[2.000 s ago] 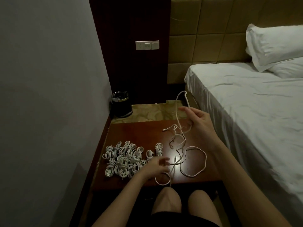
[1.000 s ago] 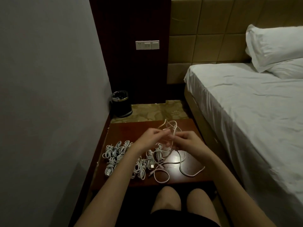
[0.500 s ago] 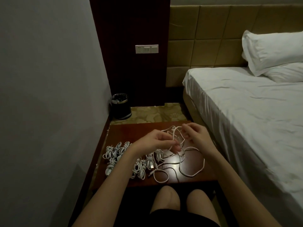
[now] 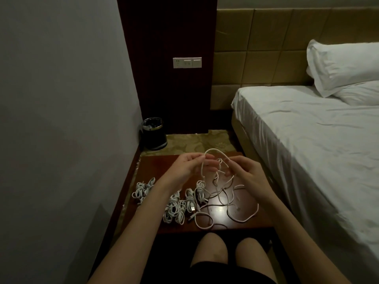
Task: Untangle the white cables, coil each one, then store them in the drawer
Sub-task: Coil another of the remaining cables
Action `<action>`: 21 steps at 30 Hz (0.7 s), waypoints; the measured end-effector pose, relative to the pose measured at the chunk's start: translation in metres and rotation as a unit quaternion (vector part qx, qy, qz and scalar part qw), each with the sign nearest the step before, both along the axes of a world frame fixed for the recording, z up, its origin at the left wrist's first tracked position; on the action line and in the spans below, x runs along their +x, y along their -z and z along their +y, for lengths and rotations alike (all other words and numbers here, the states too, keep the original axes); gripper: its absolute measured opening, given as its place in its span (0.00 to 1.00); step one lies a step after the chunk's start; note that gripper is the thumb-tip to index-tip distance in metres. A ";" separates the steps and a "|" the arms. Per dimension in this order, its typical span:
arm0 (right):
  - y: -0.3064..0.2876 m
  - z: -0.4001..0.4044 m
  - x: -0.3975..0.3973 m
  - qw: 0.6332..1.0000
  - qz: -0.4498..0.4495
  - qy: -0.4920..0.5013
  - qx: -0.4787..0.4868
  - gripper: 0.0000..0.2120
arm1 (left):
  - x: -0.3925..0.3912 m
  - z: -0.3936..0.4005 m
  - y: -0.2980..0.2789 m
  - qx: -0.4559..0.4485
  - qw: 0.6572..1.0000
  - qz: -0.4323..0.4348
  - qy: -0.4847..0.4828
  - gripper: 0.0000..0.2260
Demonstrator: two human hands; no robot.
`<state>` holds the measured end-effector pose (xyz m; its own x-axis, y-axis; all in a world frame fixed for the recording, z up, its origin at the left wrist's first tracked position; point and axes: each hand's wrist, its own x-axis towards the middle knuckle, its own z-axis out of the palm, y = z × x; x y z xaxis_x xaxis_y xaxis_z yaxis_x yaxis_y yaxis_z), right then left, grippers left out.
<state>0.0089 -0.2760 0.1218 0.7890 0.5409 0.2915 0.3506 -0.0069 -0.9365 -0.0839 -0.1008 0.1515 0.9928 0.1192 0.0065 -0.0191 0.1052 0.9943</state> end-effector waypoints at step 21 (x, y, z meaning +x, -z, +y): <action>-0.001 0.005 -0.017 0.993 -0.017 -0.059 -0.099 0.05 | 0.015 -0.009 -0.007 -0.383 0.902 -0.015 -0.197 0.15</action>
<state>-0.0079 -0.2713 0.1229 0.7084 0.6782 0.1954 0.3905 -0.1460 -0.9089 -0.0688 -0.1098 0.1585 0.8729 0.4444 -0.2013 -0.2311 0.7400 0.6317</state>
